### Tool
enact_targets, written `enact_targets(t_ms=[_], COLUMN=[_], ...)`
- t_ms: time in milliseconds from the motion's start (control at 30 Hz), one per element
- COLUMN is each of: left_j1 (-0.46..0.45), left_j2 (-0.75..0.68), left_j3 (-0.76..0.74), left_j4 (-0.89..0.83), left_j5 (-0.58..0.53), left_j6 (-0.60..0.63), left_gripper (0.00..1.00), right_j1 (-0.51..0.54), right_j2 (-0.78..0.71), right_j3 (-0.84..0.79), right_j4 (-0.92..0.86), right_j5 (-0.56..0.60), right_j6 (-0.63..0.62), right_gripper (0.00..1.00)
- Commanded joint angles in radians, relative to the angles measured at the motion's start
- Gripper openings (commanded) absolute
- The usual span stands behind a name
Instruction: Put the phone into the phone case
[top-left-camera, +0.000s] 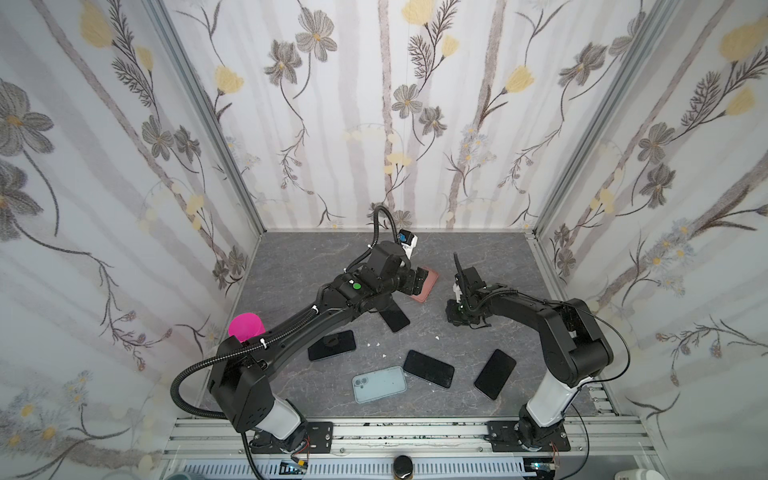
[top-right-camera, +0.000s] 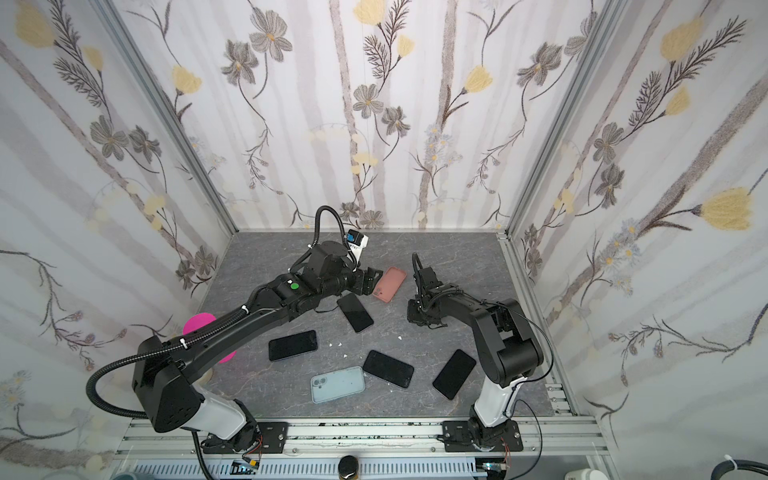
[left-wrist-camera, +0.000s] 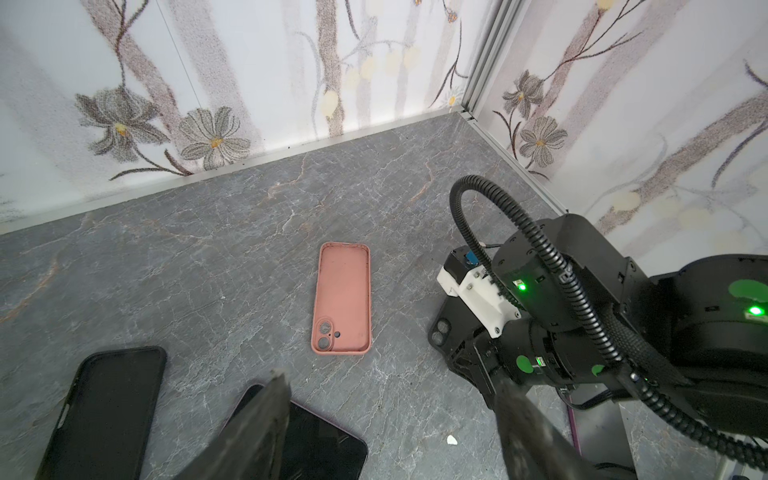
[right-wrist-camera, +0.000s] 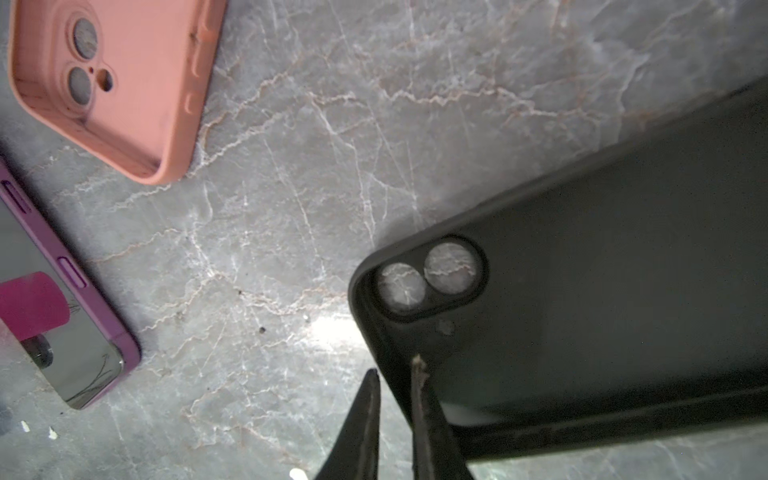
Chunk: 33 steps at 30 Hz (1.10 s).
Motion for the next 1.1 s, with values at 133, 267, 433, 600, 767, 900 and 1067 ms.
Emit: enact_targets(t_ms=[133, 267, 433, 600, 767, 900, 1067], left_j1=[-0.001, -0.003, -0.002, -0.003, -0.003, -0.004, -0.004], left_j2=[-0.018, -0.022, -0.028, -0.030, -0.030, -0.029, -0.028], left_j3=[-0.008, -0.007, -0.007, -0.009, -0.010, -0.012, -0.012], left_j4=[0.033, 0.033, 0.034, 0.035, 0.035, 0.035, 0.036], left_j5=[-0.016, -0.013, -0.013, -0.016, -0.018, -0.019, -0.018], left_j6=[0.013, 0.011, 0.013, 0.016, 0.018, 0.017, 0.018], left_gripper=[0.78, 0.78, 0.78, 0.78, 0.78, 0.78, 0.78], right_j1=[0.003, 0.004, 0.006, 0.008, 0.011, 0.014, 0.032], right_j2=[0.015, 0.016, 0.016, 0.022, 0.016, 0.029, 0.036], right_j3=[-0.021, -0.037, -0.046, -0.041, -0.040, -0.031, -0.023], right_j4=[0.081, 0.123, 0.153, 0.164, 0.177, 0.168, 0.139], right_j5=[-0.076, -0.086, -0.085, -0.103, -0.113, -0.116, -0.122], right_j6=[0.110, 0.156, 0.203, 0.217, 0.231, 0.221, 0.199], right_gripper=[0.12, 0.12, 0.11, 0.10, 0.10, 0.09, 0.09])
